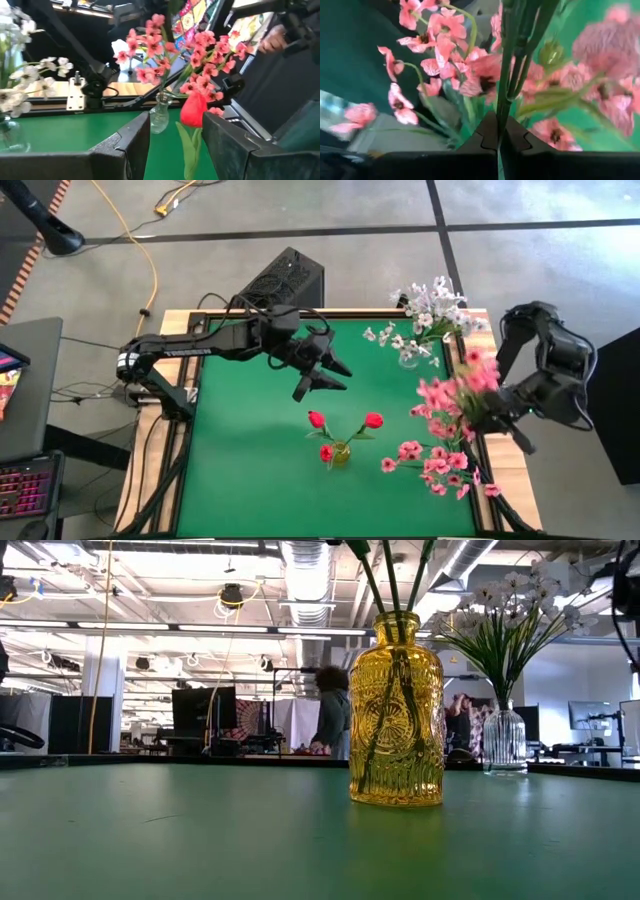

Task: Sort flowers into vase by color
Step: Put the bottom middle pink flowers into the bottom transparent vase

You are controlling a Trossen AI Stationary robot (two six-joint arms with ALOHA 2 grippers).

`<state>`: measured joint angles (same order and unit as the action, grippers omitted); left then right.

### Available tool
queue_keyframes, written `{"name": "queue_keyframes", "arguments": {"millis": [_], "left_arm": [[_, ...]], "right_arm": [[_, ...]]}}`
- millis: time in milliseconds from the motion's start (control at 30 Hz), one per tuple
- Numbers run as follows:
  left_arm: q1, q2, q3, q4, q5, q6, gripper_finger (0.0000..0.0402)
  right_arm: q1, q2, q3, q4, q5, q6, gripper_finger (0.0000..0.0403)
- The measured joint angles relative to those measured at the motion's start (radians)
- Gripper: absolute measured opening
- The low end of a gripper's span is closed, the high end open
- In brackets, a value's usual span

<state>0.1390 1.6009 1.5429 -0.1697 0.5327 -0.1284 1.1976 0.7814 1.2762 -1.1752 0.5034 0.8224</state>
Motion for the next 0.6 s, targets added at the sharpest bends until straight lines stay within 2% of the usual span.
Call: {"name": "queue_keyframes", "arguments": {"millis": [133, 367, 600], "left_arm": [[0.0, 0.0, 0.0, 0.001, -0.033, -0.001, 0.0169], [0.0, 0.0, 0.0, -0.004, -0.032, -0.015, 0.0169], [0.0, 0.0, 0.0, -0.006, -0.033, -0.022, 0.0169]], "right_arm": [[0.086, -0.001, -0.041, 0.013, 0.139, 0.004, 0.0023], [0.193, 0.025, -0.153, 0.015, 0.227, 0.175, 0.0023], [0.252, 0.076, -0.174, 0.03, 0.354, 0.299, 0.0023]]}}
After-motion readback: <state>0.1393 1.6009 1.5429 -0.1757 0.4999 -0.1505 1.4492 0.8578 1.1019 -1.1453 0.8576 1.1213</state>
